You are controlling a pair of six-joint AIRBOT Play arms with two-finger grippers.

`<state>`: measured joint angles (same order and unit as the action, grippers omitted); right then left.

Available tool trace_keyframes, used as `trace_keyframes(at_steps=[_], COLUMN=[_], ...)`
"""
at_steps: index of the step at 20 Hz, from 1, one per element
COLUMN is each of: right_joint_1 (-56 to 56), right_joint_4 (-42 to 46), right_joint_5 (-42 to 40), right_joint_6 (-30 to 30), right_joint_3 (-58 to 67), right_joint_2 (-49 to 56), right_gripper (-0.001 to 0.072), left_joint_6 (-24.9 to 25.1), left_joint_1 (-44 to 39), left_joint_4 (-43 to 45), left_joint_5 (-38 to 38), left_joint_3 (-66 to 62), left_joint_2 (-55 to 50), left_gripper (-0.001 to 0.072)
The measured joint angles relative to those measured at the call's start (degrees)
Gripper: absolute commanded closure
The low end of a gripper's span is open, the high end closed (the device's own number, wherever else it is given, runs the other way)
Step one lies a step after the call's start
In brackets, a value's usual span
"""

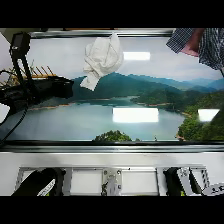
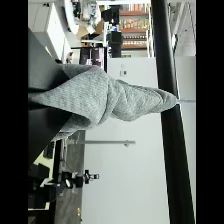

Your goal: Fold the clothes and pants, and hang the long-sleeved shirts on hangers.

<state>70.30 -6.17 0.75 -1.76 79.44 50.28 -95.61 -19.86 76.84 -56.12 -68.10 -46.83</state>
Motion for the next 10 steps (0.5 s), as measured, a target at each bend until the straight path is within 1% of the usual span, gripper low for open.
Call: trace_keyframes(at_steps=[5,10], right_joint_1=[0.3,0.3], right_joint_4=[0.0,0.1], right_joint_5=[-0.5,2.1], right_joint_6=[0.0,-0.2], right_joint_3=[-2.8,-3.8], right_joint_2=[0.4,0.3], right_gripper=[0.0693,0.0676], left_joint_6=[-0.2,-0.1], left_joint_1=[0.0,0.0], left_joint_4=[-0.1,-0.3], left_joint_5=[0.2,0.6], left_joint_3=[0.0,0.0], left_joint_2=[0.0,0.0], left_gripper=[0.0686,0.0685])
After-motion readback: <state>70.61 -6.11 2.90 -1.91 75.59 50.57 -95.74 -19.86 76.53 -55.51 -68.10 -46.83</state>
